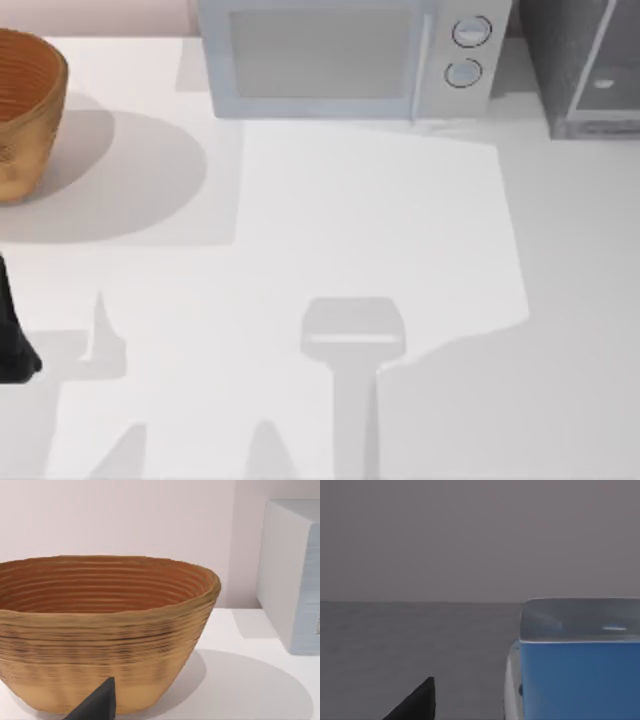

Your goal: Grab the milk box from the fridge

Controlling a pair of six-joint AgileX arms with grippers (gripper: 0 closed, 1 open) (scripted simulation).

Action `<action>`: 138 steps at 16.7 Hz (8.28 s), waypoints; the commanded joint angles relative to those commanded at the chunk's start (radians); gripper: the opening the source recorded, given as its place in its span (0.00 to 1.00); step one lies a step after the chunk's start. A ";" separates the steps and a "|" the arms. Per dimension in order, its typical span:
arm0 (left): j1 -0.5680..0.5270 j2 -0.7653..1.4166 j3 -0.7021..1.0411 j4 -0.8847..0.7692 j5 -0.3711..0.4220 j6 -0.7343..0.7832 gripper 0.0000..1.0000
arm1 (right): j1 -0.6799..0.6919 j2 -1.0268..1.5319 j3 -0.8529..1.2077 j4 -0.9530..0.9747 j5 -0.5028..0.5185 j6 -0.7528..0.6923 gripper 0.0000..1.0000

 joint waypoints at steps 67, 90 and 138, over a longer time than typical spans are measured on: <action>0.000 0.000 0.000 0.000 0.000 0.000 1.00 | -0.073 -1.047 -0.727 -0.320 0.069 0.079 0.00; 0.000 0.000 0.000 0.000 0.000 0.000 1.00 | 0.240 -2.475 -1.383 -1.096 0.205 0.002 0.00; 0.000 0.000 0.000 0.000 0.000 0.000 1.00 | 0.597 -0.299 -0.756 0.470 -0.167 0.019 0.00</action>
